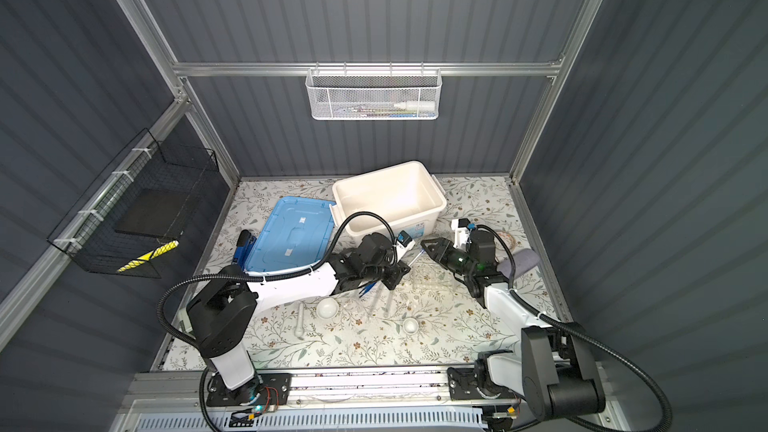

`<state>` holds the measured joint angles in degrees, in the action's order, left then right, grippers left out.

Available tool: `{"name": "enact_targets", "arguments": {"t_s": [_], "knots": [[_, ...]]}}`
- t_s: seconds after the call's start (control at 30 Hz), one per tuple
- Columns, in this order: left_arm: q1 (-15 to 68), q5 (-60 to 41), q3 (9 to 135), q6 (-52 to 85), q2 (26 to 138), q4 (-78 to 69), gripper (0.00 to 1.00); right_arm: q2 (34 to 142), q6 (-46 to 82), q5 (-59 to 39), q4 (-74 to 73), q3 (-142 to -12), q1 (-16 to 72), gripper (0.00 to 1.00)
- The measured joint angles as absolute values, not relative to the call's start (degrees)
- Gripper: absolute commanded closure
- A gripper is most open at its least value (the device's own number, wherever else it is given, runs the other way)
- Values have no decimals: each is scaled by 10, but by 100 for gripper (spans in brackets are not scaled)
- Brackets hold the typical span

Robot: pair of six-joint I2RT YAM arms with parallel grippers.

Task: Organize the chemistry lab equipment
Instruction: 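Close the right gripper on the tube's blue cap beside the left gripper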

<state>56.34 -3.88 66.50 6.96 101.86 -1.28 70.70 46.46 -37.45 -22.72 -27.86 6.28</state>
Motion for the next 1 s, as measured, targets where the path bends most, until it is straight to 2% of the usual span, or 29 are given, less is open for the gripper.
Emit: {"name": "enact_targets", "arguments": {"t_s": [0.53, 1.0], "knots": [[567, -39, 665, 70, 1019, -14, 91, 717, 488, -394, -253, -272, 63, 72], [567, -39, 673, 70, 1027, -24, 90, 717, 500, -395, -275, -263, 60, 82]]}}
